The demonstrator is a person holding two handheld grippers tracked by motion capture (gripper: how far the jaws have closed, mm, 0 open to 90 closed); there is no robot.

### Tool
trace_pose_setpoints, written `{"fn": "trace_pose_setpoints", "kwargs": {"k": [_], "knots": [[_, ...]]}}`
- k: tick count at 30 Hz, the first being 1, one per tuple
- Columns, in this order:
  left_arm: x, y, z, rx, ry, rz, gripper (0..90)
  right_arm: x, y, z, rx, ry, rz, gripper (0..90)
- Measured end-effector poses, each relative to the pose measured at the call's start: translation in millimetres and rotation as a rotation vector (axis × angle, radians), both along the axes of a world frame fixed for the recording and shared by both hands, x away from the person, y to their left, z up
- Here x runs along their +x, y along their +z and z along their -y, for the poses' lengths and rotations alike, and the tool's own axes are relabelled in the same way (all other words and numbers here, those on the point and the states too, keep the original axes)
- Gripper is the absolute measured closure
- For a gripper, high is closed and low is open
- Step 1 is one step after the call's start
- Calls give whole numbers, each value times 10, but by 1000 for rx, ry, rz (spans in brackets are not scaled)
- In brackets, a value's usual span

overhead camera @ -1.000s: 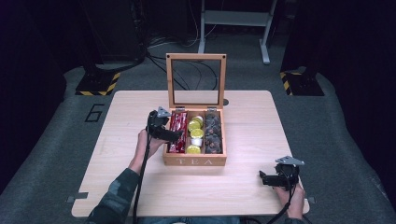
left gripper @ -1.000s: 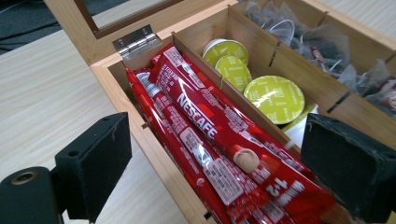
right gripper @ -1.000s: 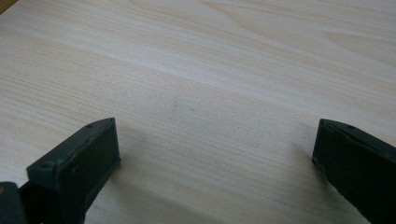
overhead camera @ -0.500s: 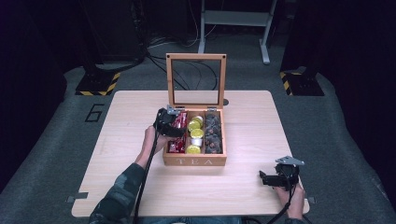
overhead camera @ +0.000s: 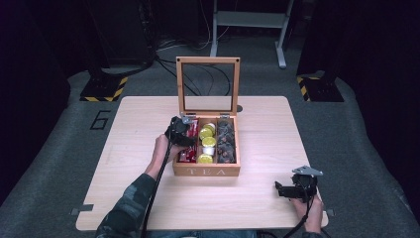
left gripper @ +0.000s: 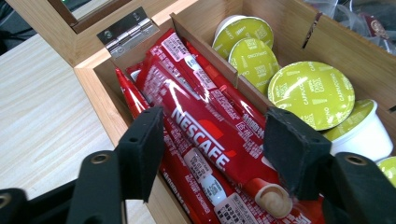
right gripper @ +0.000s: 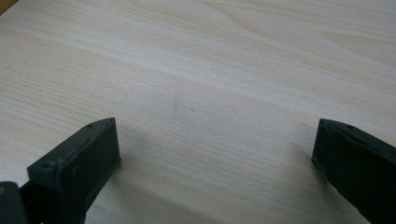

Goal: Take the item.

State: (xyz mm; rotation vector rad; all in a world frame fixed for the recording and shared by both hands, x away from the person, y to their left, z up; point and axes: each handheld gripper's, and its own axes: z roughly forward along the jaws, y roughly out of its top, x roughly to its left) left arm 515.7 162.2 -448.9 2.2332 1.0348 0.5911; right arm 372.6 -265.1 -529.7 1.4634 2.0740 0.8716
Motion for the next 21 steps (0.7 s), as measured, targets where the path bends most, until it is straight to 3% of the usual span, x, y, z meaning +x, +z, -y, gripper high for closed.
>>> {"fn": "trace_pose_setpoints", "kwargs": {"k": [5,9,18,21], "knots": [[5,-8,-8,1,-5,-9,460,0,0,0,0,0,0,2],[8,-22,-7,-22,-12,-24,545,-1,0,0,0,0,0,2],[19,-15,-38,-42,8,-44,570,-1,0,0,0,-1,0,3],[40,-11,-80,-84,30,-70,586,-1,0,0,0,-1,0,3]]}}
